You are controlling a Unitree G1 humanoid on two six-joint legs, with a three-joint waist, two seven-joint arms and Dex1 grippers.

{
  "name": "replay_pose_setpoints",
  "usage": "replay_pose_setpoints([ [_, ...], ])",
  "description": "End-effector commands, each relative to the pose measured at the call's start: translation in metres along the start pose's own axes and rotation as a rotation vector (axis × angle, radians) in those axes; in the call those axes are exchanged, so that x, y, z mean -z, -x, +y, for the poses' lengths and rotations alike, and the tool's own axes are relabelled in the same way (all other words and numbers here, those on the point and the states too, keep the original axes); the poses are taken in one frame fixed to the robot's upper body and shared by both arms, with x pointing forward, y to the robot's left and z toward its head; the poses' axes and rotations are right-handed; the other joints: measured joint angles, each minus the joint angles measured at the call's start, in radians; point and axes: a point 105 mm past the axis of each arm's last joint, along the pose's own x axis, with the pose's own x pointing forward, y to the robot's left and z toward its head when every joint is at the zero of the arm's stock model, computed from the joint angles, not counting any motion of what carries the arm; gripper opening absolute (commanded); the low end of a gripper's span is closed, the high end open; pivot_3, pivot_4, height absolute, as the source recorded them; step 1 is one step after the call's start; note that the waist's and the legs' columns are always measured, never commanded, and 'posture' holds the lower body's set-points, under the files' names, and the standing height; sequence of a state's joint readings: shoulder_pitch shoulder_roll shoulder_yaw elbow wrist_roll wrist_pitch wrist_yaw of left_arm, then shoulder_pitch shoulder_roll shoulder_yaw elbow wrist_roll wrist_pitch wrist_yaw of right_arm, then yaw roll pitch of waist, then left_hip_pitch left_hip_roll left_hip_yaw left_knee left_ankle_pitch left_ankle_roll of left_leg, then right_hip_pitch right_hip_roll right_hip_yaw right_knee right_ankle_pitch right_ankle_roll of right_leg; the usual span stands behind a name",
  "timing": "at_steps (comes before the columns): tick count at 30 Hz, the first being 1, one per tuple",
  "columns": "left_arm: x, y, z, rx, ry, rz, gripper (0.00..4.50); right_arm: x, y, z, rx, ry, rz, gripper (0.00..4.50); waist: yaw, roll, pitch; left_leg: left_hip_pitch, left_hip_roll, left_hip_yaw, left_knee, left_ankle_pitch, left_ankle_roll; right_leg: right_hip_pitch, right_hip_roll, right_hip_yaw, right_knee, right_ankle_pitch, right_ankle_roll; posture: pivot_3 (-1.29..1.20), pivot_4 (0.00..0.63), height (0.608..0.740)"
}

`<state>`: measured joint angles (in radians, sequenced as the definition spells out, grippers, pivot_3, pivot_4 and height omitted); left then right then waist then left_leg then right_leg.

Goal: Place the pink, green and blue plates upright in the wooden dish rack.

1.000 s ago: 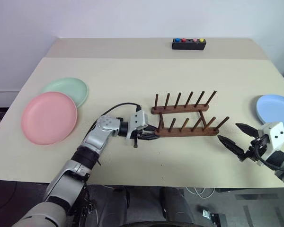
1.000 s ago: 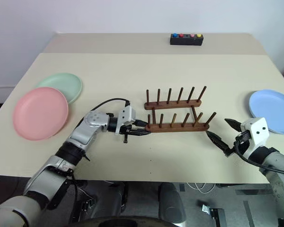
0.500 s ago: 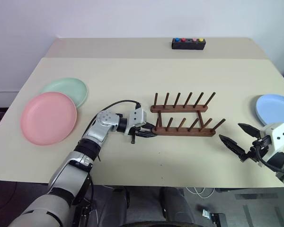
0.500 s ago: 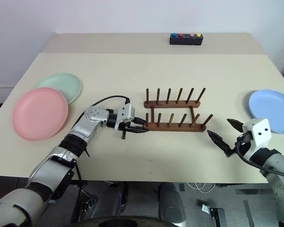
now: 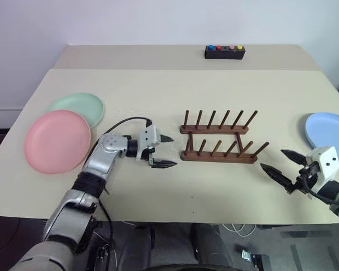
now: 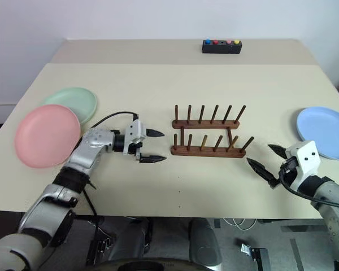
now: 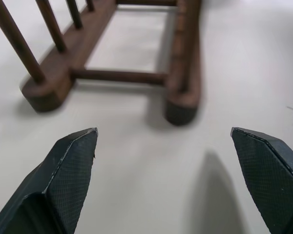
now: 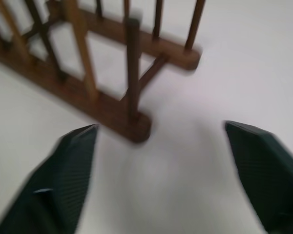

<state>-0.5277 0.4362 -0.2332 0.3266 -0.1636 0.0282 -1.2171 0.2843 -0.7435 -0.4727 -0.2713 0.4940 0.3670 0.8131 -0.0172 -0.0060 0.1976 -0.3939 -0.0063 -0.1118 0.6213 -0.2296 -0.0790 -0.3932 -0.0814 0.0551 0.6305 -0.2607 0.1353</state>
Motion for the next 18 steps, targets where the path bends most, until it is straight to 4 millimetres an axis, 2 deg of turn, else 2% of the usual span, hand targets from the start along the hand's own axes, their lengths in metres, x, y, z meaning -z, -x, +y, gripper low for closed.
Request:
replay_pose_setpoints([
  [1,-0.019,0.007,-0.016,0.019,0.004,-0.06,3.18,-0.006,0.002,0.009,-0.063,0.049,0.017,2.03,0.001,0.0,0.0,0.0,0.0,0.0,0.0,0.0,0.0,0.0,0.0,0.0,0.0,0.0,0.0,0.0,0.15,0.734],
  [4,-0.022,-0.001,-0.028,0.033,0.005,-0.057,1.56,0.002,-0.005,0.016,-0.103,0.062,0.064,0.41,0.007,0.0,0.0,0.001,0.0,0.0,0.002,0.0,0.0,0.002,0.0,0.0,0.0,-0.002,-0.004,0.0,0.15,0.734],
  [5,-0.021,-0.005,-0.032,0.042,0.0,-0.046,1.08,0.005,-0.008,0.018,-0.115,0.069,0.083,0.03,0.006,0.0,0.0,0.0,0.0,0.0,0.004,0.0,0.0,0.002,0.0,0.0,0.0,-0.002,-0.004,0.0,0.15,0.734],
  [8,-0.019,-0.017,-0.04,0.057,0.003,-0.012,1.08,0.006,-0.018,0.02,-0.123,0.083,0.078,0.03,0.005,0.0,0.0,0.0,0.0,0.0,0.006,0.0,0.0,0.004,0.0,0.0,-0.001,-0.002,-0.004,0.0,0.15,0.734],
  [13,-0.016,-0.032,-0.04,0.034,-0.035,0.027,1.08,0.012,-0.032,0.018,-0.118,0.113,0.124,0.03,0.003,0.0,0.0,0.0,0.0,0.0,0.005,0.0,0.0,0.003,0.0,0.0,0.0,-0.002,-0.004,0.0,0.15,0.734],
  [18,-0.012,-0.04,-0.027,-0.057,-0.052,0.039,1.08,0.013,-0.047,0.014,-0.091,0.162,0.117,0.03,0.004,0.0,0.0,0.0,0.0,0.0,0.005,0.0,0.0,0.003,0.0,0.0,0.0,-0.002,-0.004,0.0,0.15,0.734],
])
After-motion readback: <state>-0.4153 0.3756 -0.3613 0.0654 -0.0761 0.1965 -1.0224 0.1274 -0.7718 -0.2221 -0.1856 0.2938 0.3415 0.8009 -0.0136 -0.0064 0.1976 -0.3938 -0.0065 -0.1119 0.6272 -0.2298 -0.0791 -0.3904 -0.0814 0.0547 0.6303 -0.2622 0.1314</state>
